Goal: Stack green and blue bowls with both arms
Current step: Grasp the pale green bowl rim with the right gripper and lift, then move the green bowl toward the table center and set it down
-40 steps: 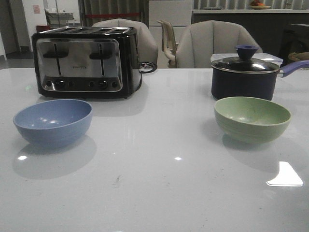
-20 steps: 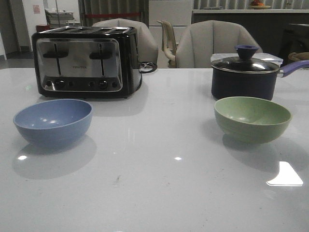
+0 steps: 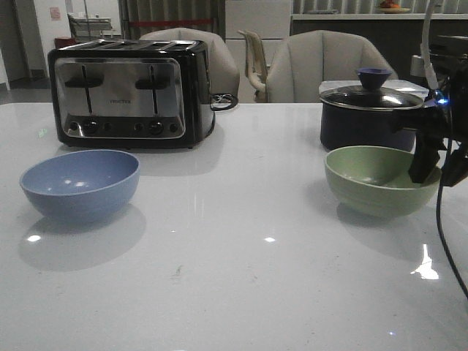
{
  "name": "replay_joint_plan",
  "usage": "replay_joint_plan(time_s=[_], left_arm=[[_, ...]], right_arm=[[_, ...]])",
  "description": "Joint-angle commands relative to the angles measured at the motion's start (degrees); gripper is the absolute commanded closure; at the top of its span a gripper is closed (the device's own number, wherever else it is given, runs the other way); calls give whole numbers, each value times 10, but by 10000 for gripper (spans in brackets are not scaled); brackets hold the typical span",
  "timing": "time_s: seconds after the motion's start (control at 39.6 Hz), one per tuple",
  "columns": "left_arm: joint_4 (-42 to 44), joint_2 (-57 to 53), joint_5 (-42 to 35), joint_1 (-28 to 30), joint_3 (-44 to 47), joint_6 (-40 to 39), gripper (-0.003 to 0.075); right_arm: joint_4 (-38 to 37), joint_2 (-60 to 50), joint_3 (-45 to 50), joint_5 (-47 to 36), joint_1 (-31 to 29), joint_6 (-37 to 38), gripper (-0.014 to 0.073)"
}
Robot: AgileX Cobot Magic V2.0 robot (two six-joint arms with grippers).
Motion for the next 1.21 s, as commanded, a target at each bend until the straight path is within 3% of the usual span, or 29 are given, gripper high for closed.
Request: replay_joint_plan(time_s=[0.0, 0.2, 0.33, 0.45, 0.63, 0.81, 0.88, 1.03, 1.19], left_arm=[[-1, 2, -41, -2, -17, -5, 156], [-1, 2, -41, -2, -17, -5, 156], [-1, 2, -42, -2, -17, -5, 156], [-1, 2, -42, -2, -17, -5, 156], [-1, 2, -42, -2, -17, -5, 156], [-2, 2, -42, -2, -17, -5, 156], [-2, 2, -42, -2, -17, -5, 156], [-2, 2, -42, -2, -17, -5, 156], [-2, 2, -41, -2, -17, -5, 156]], right_arm=[[6, -22, -19, -19, -1, -4, 401], [6, -52, -19, 13, 4, -9, 559], [6, -127, -19, 33, 49, -19, 559], [18, -157, -19, 51, 138, -19, 559], [55, -96, -18, 25, 243, -19, 559], [56, -19, -18, -20, 285, -19, 554], [56, -8, -18, -24, 285, -19, 470], [57, -38, -24, -22, 285, -19, 174], [36, -152, -17, -5, 285, -19, 162]])
